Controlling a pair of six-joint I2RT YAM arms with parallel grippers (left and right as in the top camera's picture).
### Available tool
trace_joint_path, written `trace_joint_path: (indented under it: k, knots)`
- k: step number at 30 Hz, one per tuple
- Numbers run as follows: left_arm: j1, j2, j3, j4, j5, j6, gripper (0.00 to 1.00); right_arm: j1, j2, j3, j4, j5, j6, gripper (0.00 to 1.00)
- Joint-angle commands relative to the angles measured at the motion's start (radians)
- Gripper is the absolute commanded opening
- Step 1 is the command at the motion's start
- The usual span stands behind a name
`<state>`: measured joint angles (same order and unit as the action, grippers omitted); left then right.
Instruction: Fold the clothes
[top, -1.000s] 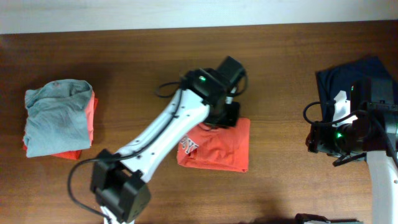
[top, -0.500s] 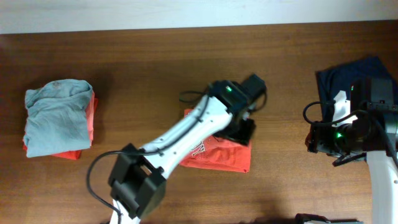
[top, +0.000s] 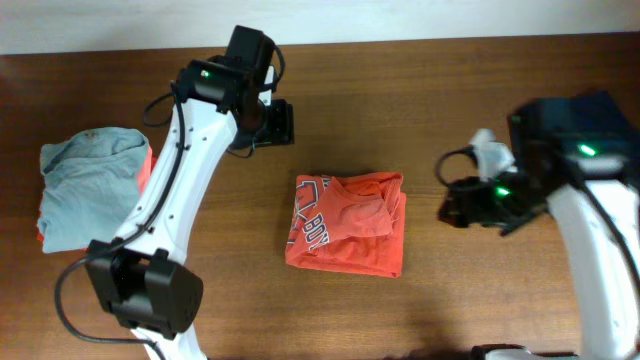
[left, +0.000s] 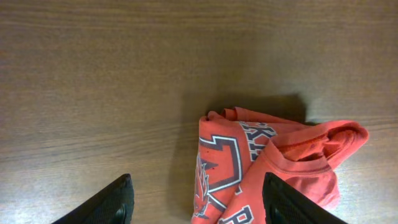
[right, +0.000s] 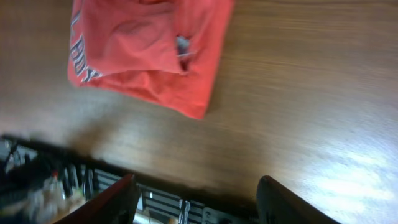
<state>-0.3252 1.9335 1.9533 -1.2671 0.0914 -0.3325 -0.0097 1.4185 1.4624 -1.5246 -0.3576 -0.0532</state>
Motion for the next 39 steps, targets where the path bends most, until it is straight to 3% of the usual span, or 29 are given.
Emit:
trace_joint_path:
  k: [1,12,31,35,39]
  knots:
    - [-0.001,0.076,-0.023,0.002,0.068,0.064,0.66,0.090,0.103,0.000,0.026,-0.043,-0.020,0.62]
    - [-0.018,0.267,-0.036,-0.043,0.116,0.103,0.66,0.197,0.382,0.000,0.148,-0.059,-0.018,0.61]
    - [-0.080,0.350,-0.036,-0.056,0.112,0.126,0.66,0.263,0.562,-0.001,0.251,-0.058,-0.021,0.56]
    - [-0.086,0.350,-0.036,-0.048,0.112,0.126,0.72,0.277,0.571,-0.006,0.262,-0.058,-0.021,0.47]
    - [-0.097,0.350,-0.036,-0.039,0.111,0.126,0.76,0.286,0.571,-0.006,0.264,-0.058,-0.022,0.16]
